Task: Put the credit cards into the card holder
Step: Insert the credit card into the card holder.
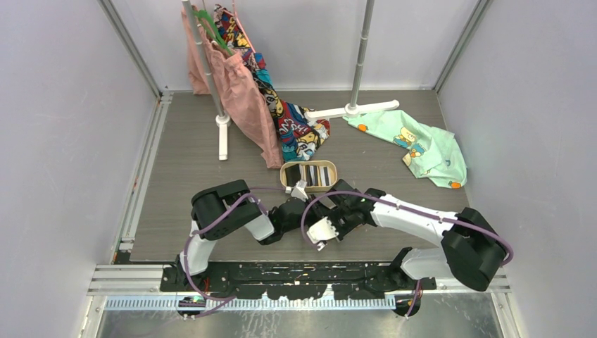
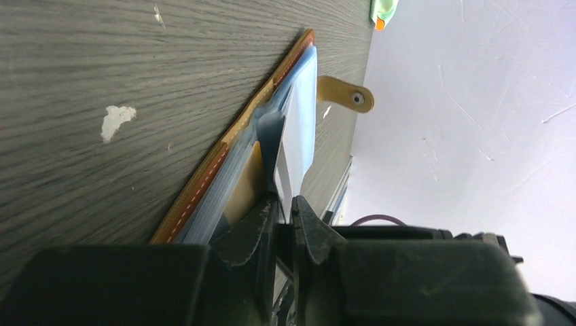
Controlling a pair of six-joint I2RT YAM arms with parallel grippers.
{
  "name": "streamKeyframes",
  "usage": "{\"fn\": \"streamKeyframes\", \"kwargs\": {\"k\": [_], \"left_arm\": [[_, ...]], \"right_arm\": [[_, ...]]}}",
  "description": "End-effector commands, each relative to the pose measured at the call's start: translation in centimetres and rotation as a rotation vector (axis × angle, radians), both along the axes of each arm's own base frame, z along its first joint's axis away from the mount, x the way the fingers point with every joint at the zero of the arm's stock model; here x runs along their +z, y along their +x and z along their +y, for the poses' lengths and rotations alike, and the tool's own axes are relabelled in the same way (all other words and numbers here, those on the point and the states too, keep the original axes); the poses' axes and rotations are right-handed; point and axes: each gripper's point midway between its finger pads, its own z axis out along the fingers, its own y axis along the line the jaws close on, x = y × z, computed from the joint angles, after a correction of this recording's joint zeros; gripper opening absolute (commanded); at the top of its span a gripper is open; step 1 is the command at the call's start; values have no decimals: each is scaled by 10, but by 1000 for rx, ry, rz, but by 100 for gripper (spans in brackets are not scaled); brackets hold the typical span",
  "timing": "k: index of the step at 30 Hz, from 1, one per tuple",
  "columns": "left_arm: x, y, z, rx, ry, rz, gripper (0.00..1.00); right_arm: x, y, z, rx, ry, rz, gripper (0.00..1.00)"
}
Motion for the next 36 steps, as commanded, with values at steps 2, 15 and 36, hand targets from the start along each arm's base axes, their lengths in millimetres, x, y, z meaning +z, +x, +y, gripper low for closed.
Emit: {"fn": "streamKeyframes", "kwargs": {"k": [2,15,36], "left_arm": [[-19,-2,7,-18,53,34,15],[-19,4,10,-20,65,18,16],[52,10,49,-106,326,-429,16]], "right_arm": [[6,16,-18,-58,-29,-67,9],[8,37,-38,-170,-41,-99,9],[99,43,-41,-808,458,427,47]]}}
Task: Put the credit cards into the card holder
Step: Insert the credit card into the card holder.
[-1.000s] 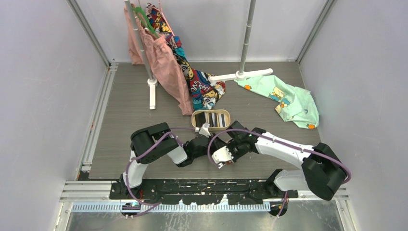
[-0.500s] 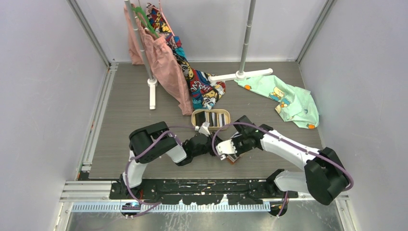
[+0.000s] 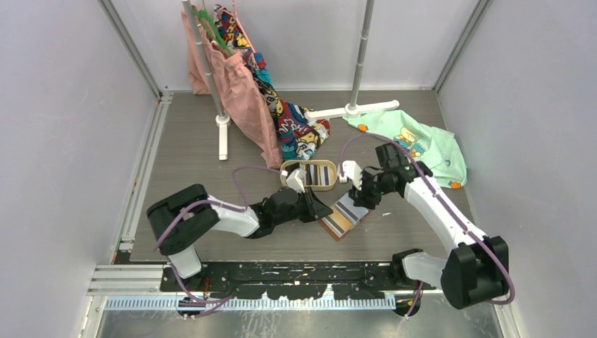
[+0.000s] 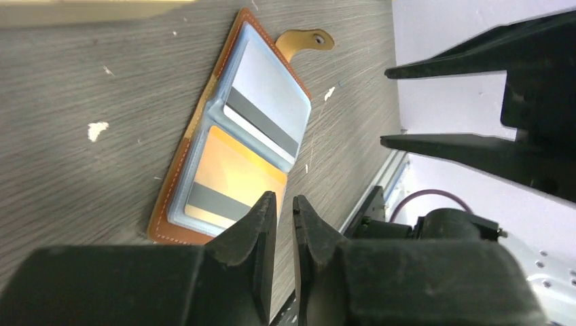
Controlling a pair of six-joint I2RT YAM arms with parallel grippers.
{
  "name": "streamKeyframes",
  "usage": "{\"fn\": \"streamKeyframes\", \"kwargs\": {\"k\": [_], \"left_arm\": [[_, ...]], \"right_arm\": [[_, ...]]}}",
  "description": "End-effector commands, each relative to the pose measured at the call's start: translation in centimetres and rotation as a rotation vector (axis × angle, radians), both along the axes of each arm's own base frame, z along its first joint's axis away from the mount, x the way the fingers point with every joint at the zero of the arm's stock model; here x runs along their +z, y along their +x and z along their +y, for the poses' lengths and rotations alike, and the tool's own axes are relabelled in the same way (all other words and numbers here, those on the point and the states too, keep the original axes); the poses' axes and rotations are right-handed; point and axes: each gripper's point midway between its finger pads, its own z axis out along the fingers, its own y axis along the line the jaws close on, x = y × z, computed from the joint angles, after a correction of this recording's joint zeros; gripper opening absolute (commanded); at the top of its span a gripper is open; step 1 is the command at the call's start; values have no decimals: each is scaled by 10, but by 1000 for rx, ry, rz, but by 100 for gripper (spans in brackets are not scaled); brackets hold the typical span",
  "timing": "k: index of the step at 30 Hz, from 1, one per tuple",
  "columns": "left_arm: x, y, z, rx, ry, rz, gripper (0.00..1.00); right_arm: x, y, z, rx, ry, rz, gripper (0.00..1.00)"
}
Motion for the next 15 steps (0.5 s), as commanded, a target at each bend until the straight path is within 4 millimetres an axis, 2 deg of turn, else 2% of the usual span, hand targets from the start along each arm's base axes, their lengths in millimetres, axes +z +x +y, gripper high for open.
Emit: {"fn": "streamKeyframes", "kwargs": {"k": [1,7,9,12,13,15], "left_arm": [[17,12,28,-5,167,-223,16],[53,27,78,47,376,-479,18],[61,34,99,108,429,-536,35],[70,40,122,186,445,-587,71],[71,39,125,189,430,-600,78],[77,33,124,155,353,-632,81]], "right_arm": [[22,-1,14,-162,167,234,47],[1,2,8,-317,133,528,46],[-10,7,5,-379,100,571,46],[-25,18,-4,-466,41,578,46],[-29,21,-6,-488,24,576,46],[-36,25,-10,-519,0,570,46]]}}
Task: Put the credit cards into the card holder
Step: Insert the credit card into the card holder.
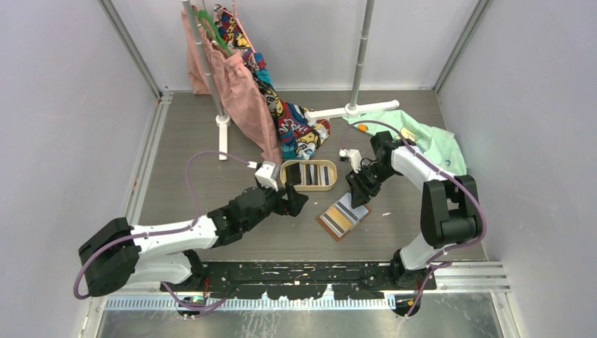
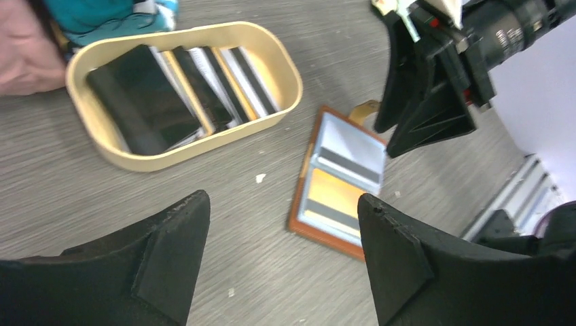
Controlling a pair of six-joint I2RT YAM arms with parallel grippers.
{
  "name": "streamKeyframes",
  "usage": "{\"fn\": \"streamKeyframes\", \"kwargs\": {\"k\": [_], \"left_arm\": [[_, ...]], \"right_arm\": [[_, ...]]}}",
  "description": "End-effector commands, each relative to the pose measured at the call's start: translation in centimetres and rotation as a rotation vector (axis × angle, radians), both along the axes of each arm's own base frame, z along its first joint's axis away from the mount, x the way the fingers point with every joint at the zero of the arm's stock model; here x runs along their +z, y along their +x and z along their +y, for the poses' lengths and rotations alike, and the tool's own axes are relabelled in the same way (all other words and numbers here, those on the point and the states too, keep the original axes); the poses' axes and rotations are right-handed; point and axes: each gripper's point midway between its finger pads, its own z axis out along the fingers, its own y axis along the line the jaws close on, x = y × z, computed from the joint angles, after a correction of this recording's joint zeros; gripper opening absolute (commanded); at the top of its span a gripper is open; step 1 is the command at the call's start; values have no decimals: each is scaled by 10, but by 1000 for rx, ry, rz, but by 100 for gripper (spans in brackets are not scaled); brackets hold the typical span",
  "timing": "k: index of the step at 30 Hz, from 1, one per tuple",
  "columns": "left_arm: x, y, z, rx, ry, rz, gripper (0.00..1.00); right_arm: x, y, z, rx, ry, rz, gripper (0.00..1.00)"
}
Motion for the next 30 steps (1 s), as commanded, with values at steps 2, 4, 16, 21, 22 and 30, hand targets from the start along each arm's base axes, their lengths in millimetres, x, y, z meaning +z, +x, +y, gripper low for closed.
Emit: {"fn": "streamKeyframes", "kwargs": {"k": [2,4,16,21,22,30], "left_arm": [[5,-1,15,-54,-33,-111,78],[6,-11,5,-126,-72,-97,75],[-41,-45,-52,-359,-189,180,52],[-46,-53,-71,-400,-181,203,46],[-48,-55,-75,-407,-179,207,45],[-63,-59,-90,-429,-158,248,41]], "right_arm": [[-2,20,-8,-105,-79,-10,46],[-7,20,-8,-108,-87,12,46],[-26,18,-7,-103,-125,104,46],[-25,13,-3,-81,-103,146,44],[-24,12,-2,-79,-96,151,43],[-15,3,8,-56,-32,215,38]]}}
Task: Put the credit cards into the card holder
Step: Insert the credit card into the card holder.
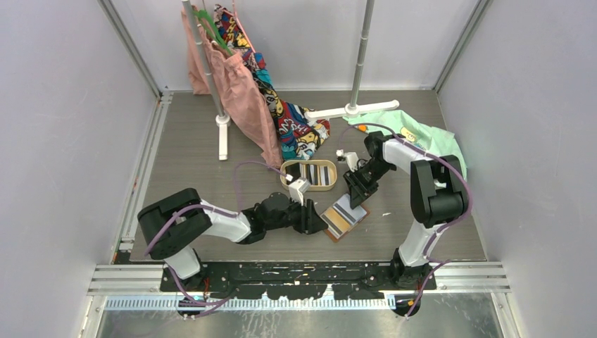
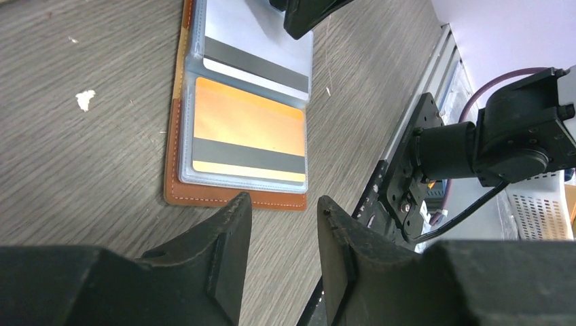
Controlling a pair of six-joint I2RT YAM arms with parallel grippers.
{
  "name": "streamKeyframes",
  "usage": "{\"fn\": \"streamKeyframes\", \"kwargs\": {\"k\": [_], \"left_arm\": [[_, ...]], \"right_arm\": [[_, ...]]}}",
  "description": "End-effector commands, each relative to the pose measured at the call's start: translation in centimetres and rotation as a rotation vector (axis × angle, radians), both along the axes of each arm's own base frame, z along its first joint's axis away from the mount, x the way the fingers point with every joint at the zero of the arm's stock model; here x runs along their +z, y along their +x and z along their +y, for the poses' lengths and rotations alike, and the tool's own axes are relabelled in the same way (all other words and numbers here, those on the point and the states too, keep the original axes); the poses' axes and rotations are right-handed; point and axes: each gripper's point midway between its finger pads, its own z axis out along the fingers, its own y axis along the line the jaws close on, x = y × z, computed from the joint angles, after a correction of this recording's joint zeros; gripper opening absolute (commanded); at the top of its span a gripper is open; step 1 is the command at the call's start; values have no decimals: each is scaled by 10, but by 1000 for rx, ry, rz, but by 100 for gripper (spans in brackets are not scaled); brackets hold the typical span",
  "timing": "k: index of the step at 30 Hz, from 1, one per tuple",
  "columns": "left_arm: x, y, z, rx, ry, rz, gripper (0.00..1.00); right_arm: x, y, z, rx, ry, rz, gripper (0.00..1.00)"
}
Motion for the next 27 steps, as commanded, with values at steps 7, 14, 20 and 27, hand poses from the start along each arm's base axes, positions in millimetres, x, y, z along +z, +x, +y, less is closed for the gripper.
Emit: {"fn": "streamKeyframes", "kwargs": {"k": [7,14,20,27], "left_arm": [[15,4,-22,-27,-67,-8,40],[7,7,-23,-11,-41,2,36],[1,11,-24,-2,-24,7,35],[-4,12,-25,8,-17,12,34]], "right_arm": [[21,-6,21,22,133,81,37],[34,-10,31,32,211,115,36],[43,-20,37,65,286,168,37],[46,-26,42,88,320,206,37]]}}
